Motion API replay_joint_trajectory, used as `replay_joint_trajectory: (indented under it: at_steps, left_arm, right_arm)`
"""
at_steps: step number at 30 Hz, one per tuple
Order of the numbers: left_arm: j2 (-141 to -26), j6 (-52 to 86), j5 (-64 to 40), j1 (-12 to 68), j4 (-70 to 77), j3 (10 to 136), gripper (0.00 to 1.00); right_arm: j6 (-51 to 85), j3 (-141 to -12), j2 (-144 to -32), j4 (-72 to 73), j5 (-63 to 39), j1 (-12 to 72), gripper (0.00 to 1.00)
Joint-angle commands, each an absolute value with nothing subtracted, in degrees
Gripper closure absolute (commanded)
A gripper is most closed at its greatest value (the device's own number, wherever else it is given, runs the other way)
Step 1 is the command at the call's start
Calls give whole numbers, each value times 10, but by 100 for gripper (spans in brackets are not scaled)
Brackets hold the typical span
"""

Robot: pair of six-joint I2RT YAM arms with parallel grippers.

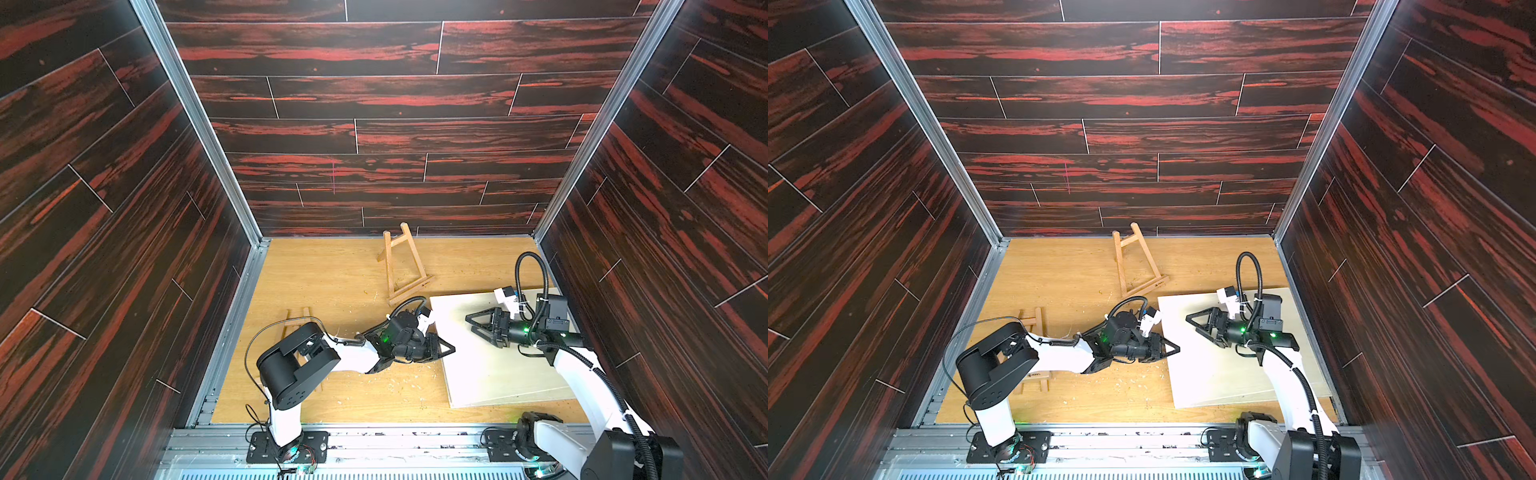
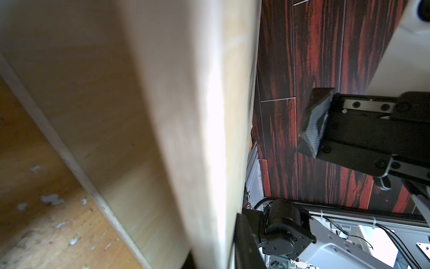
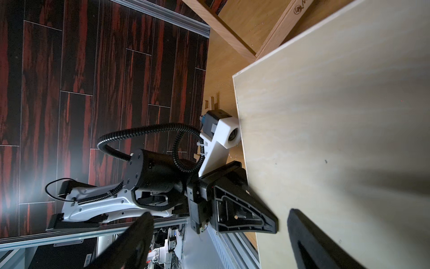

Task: Disassemble the easel
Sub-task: Place the drawing board on the drawing board.

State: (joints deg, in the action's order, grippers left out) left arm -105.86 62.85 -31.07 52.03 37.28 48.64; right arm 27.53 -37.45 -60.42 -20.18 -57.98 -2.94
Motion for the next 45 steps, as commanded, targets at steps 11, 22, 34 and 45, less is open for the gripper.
replay_joint_trajectory:
  at_steps: [11, 22, 34, 45]
  left_arm:
    - [-1095, 569, -251, 514, 239, 471, 73]
    - [-1104, 559, -234, 514, 218, 493, 62]
    - [-1108, 532, -216, 510, 165, 529, 47]
    - [-1058, 499, -169, 509, 71, 537, 11]
  right_arm:
    - [279, -379, -570, -222, -579, -32, 7]
    - [279, -382, -562, -231, -578, -33, 7]
    - [268, -384, -564, -242, -577, -36, 7]
    - [243, -394, -573, -272, -530, -35, 6]
